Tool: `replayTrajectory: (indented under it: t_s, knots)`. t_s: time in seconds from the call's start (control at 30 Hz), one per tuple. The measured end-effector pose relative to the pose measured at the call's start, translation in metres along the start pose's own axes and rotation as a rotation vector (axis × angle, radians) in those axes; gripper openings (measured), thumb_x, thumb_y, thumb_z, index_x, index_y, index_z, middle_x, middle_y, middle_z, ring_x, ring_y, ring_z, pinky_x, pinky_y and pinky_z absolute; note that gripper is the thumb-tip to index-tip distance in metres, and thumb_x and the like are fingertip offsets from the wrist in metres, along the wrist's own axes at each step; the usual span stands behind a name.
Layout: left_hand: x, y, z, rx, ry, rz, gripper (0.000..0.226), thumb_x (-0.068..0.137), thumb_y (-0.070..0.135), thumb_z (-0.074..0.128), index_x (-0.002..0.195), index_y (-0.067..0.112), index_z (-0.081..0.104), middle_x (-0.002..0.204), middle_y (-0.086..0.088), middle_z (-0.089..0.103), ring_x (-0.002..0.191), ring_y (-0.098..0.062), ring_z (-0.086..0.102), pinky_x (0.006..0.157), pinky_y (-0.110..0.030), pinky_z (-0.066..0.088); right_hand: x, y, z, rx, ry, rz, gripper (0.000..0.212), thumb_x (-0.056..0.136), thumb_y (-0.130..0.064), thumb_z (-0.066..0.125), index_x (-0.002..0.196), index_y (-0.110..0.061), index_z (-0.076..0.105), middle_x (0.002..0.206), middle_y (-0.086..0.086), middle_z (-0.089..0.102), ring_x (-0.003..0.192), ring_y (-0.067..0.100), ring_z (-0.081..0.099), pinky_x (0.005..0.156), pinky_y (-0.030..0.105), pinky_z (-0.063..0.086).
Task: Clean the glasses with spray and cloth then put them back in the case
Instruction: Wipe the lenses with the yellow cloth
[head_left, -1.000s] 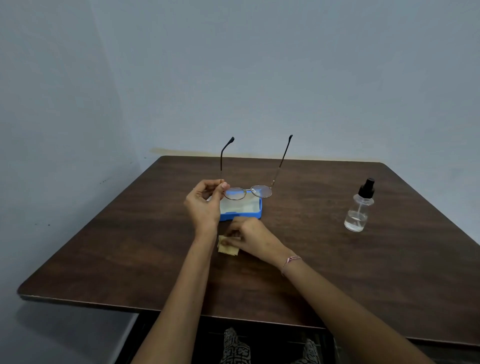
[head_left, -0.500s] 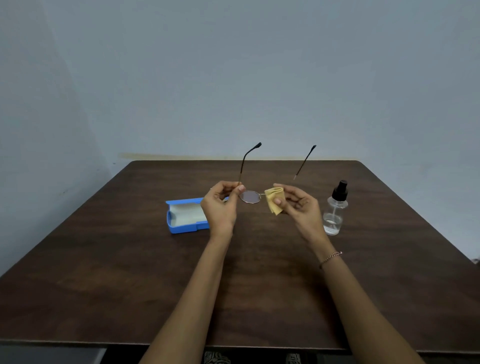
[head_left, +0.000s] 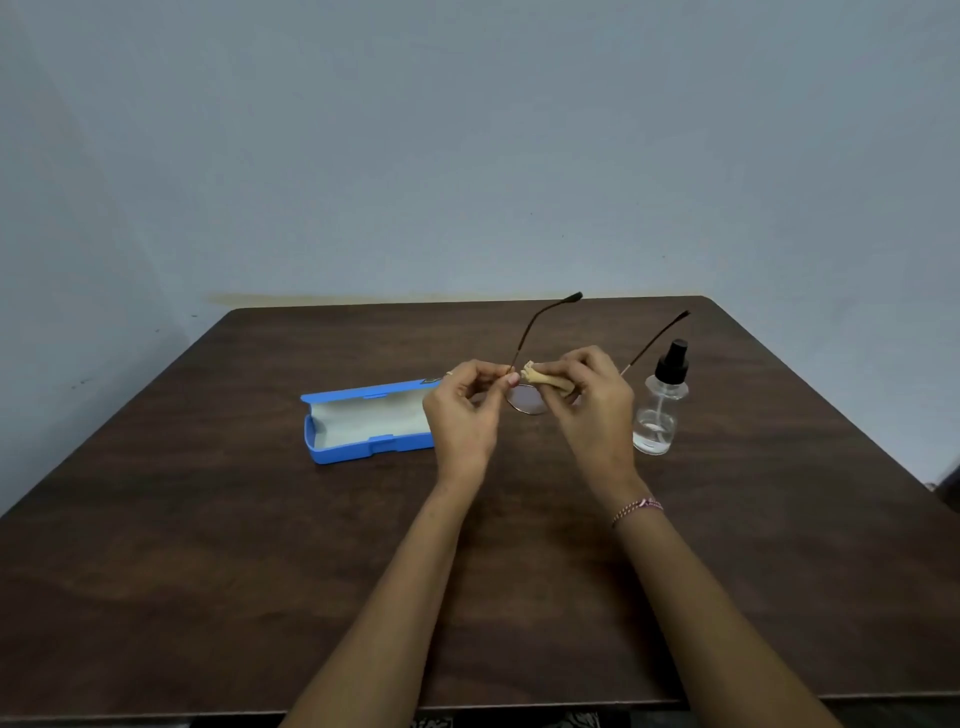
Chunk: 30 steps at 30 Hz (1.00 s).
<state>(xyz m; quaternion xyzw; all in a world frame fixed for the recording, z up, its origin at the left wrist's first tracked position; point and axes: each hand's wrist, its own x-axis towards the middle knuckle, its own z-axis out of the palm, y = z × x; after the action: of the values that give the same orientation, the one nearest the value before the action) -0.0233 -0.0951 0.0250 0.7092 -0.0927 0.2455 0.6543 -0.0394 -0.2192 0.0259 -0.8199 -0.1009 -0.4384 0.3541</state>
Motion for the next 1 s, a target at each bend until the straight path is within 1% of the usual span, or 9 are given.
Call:
replayTrajectory:
  t_s: [0.13,0.23,0.33,0.43,0.5,0.67,0.8,0.9,1.0]
  knots:
    - [0.0,0.0,0.002,0.065,-0.007,0.033,0.009,0.077,0.007,0.074,0.081,0.015,0.07,0.079,0.001,0.07,0.078,-0.004,0.067,0.071,-0.015,0.053,-0.001,0.0,0.007,-0.125,-0.083,-0.025,0.015,0.074,-0.01,0.076,0.087,-0.004,0.072,0.082,0.004,0.056,0.077,0.016,0.054,0.064,0.02,0.044]
    - [0.003,-0.002,0.0,0.064,0.015,0.044,0.008,0.077,0.006,0.074,0.079,0.013,0.07,0.079,0.0,0.071,0.078,-0.005,0.067,0.072,-0.015,0.053,-0.003,-0.002,0.009,-0.151,-0.162,-0.061,0.017,0.075,-0.01,0.076,0.091,-0.004,0.072,0.082,0.005,0.055,0.077,0.017,0.052,0.064,0.021,0.042]
    - [0.005,-0.003,-0.002,0.098,0.04,0.067,0.007,0.077,0.006,0.073,0.08,0.011,0.07,0.08,-0.001,0.07,0.078,-0.005,0.066,0.07,-0.01,0.049,-0.005,-0.003,0.01,-0.137,-0.225,-0.108,0.02,0.08,-0.01,0.072,0.099,-0.005,0.071,0.088,0.006,0.056,0.083,0.017,0.052,0.07,0.018,0.04]
    - [0.008,-0.001,-0.005,0.094,0.072,0.041,0.007,0.078,0.009,0.073,0.082,0.013,0.07,0.081,0.001,0.069,0.078,0.0,0.064,0.068,-0.007,0.048,-0.006,-0.004,0.011,-0.126,-0.317,-0.141,0.033,0.081,-0.019,0.072,0.111,-0.006,0.067,0.096,0.008,0.056,0.09,0.019,0.05,0.077,0.022,0.042]
    - [0.01,-0.001,-0.005,0.077,0.081,0.013,0.007,0.078,0.011,0.074,0.082,0.015,0.07,0.081,0.002,0.07,0.078,0.0,0.064,0.069,-0.009,0.049,-0.007,-0.005,0.011,-0.16,-0.339,-0.178,0.04,0.077,-0.014,0.075,0.115,-0.006,0.065,0.099,0.009,0.055,0.091,0.02,0.048,0.077,0.026,0.045]
    - [0.01,0.002,-0.006,-0.132,0.043,-0.119,0.01,0.076,0.013,0.076,0.079,0.019,0.069,0.082,-0.001,0.073,0.083,-0.013,0.069,0.075,-0.031,0.058,-0.003,-0.006,0.006,-0.222,-0.179,-0.267,0.025,0.08,-0.001,0.069,0.104,-0.005,0.069,0.093,0.008,0.06,0.086,0.016,0.042,0.066,0.026,0.046]
    - [0.007,0.011,-0.006,-0.412,-0.053,-0.209,0.012,0.079,0.005,0.071,0.09,0.011,0.068,0.094,-0.008,0.073,0.092,-0.016,0.069,0.078,-0.026,0.057,-0.003,-0.006,0.001,-0.213,-0.083,-0.286,0.02,0.08,0.001,0.068,0.1,-0.002,0.069,0.094,0.008,0.063,0.089,0.016,0.044,0.077,0.024,0.041]
    - [0.009,0.007,-0.003,-0.586,-0.121,-0.324,0.014,0.083,0.005,0.066,0.096,0.01,0.068,0.095,-0.005,0.072,0.093,-0.014,0.068,0.081,-0.028,0.057,-0.003,-0.006,-0.001,-0.168,-0.016,-0.263,0.021,0.08,0.003,0.068,0.1,-0.002,0.069,0.096,0.008,0.064,0.09,0.018,0.048,0.079,0.024,0.044]
    - [0.008,0.004,0.002,-0.708,-0.254,-0.481,0.017,0.087,0.015,0.06,0.1,0.008,0.066,0.094,-0.003,0.071,0.089,-0.015,0.067,0.072,-0.027,0.059,-0.003,-0.007,-0.002,-0.124,0.045,-0.256,0.024,0.076,0.008,0.069,0.098,-0.002,0.07,0.095,0.008,0.065,0.091,0.018,0.05,0.081,0.021,0.045]
